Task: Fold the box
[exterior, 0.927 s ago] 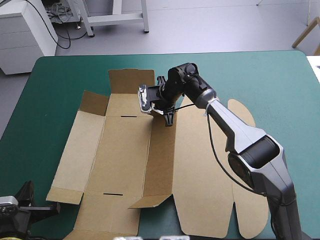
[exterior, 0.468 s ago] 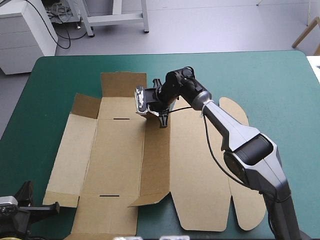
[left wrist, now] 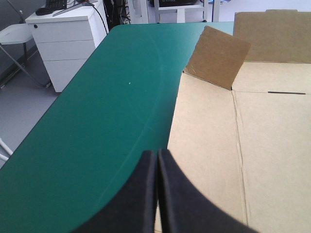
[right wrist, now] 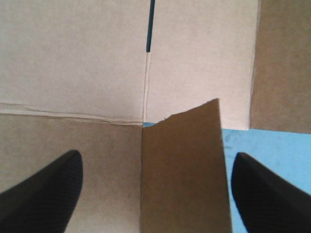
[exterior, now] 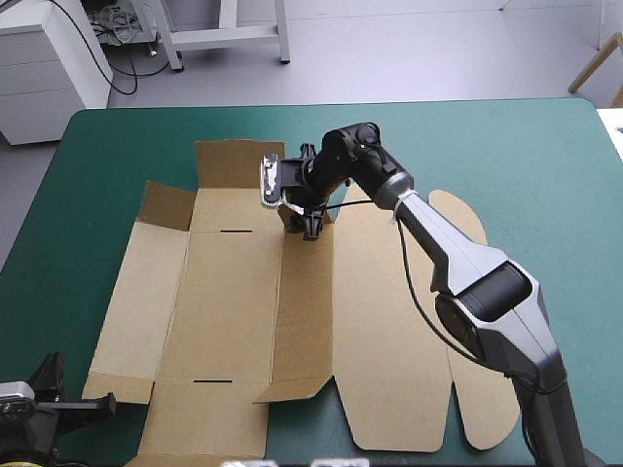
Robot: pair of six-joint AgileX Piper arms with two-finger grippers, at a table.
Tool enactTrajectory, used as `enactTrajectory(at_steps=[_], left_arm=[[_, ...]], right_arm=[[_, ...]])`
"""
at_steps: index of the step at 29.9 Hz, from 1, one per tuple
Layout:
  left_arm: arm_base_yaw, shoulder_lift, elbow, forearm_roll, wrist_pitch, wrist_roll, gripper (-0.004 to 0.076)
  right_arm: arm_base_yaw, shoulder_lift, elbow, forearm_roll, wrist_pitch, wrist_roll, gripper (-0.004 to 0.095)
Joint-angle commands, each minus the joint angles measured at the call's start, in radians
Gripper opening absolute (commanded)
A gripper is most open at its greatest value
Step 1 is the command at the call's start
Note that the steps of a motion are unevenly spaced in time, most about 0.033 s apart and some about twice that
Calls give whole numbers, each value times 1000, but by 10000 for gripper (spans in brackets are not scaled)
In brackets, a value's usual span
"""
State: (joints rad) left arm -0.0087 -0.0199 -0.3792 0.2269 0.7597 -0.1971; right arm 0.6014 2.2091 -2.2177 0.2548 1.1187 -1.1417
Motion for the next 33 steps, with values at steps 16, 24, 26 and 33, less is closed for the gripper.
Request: enactTrajectory(at_steps=[16,24,26,33], left_arm=[[-2,-11,-22,11,-78,-7,-1],[-2,-11,-22,15,-78,-12,561],[-2,-11,-22,15,-78,-12,660],[-2,-11,-22,19,-88,-8,671]], right_arm=[[0,-345,-167,-290,83,631,95],[0,-356,-157,-378,85,923,0],[0,-382,-120,-413,85,946,0],[-40,-577,248,-443,37,1017,0]])
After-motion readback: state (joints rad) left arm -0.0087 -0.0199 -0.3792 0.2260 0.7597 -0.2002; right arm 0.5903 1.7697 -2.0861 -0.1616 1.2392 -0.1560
